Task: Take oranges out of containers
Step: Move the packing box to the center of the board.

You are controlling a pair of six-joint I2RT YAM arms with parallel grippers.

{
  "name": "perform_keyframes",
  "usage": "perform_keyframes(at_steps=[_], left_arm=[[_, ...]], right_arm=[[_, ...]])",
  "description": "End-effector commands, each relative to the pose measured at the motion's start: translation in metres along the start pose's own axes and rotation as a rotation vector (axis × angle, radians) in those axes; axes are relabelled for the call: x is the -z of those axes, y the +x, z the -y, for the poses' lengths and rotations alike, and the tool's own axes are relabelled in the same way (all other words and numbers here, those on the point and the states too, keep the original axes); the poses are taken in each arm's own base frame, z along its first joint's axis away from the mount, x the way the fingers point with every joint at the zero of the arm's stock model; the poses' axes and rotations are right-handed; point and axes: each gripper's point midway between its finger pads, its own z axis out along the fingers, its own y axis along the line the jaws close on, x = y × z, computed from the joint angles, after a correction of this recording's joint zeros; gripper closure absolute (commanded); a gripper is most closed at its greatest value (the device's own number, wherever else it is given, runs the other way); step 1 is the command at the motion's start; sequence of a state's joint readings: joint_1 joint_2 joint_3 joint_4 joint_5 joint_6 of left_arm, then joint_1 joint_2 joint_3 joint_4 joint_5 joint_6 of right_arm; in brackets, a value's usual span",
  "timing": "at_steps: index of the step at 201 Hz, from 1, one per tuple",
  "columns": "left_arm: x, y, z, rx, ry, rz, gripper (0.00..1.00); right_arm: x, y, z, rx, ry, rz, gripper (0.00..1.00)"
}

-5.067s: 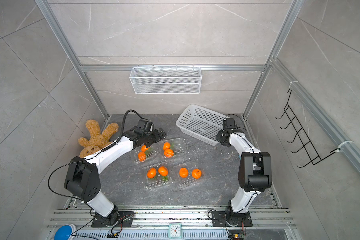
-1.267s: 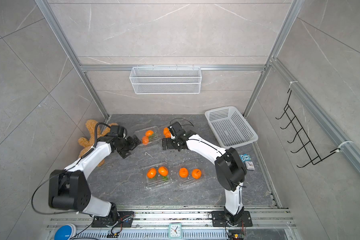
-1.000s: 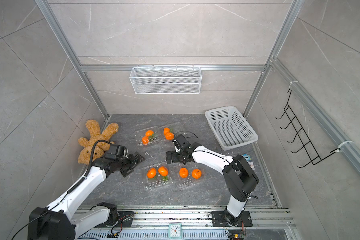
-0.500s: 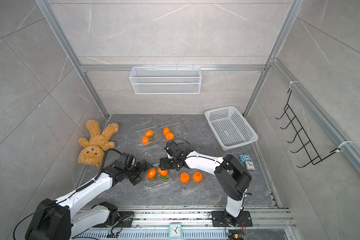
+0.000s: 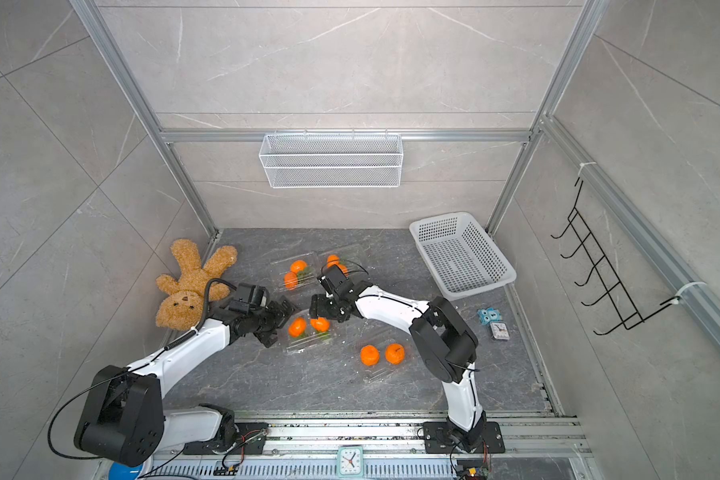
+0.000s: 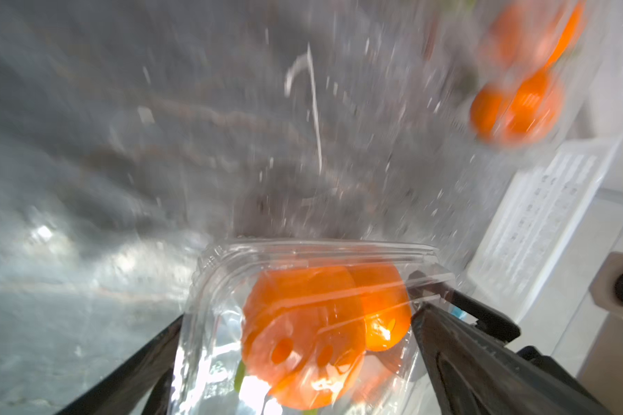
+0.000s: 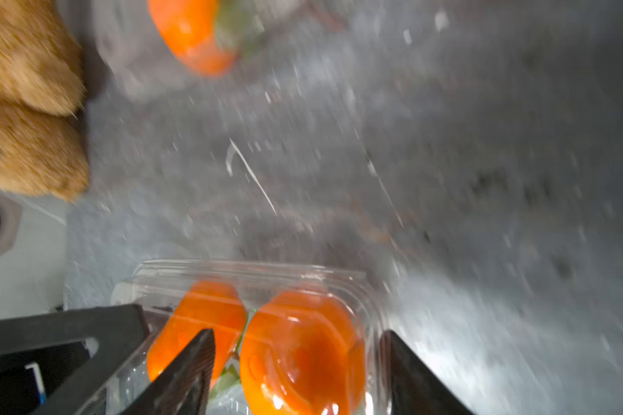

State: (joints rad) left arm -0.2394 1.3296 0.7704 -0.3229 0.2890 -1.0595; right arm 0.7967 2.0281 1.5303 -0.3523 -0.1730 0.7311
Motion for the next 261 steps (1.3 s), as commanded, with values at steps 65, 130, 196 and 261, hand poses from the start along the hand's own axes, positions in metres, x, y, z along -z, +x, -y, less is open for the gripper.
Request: perform_keyframes(at_steps=[65, 130, 196, 261], left_arm=[[0.008, -0.09, 0.028, -0.105, -0.026, 0.062, 0.0], [0.025, -0.098, -0.004, -0.118, -0.176, 0.114, 0.0], [0.066, -0.037, 0.018, -0.231, -0.138, 0.177, 0.0], [0.011, 0.12, 0.048, -0.288, -0.012, 0.007, 0.0]], right_arm=[[-0.028, -0.086, -0.034, -0.01, -0.036, 0.006, 0.19], [0.047, -0.101, 0.01, 0.031, -0.008, 0.109, 0.0], [0.144, -0.04, 0.125, 0.024, 0.243, 0.158, 0.0], [0.168, 0.05, 0.187, -0.047, 0.293, 0.076, 0.0]])
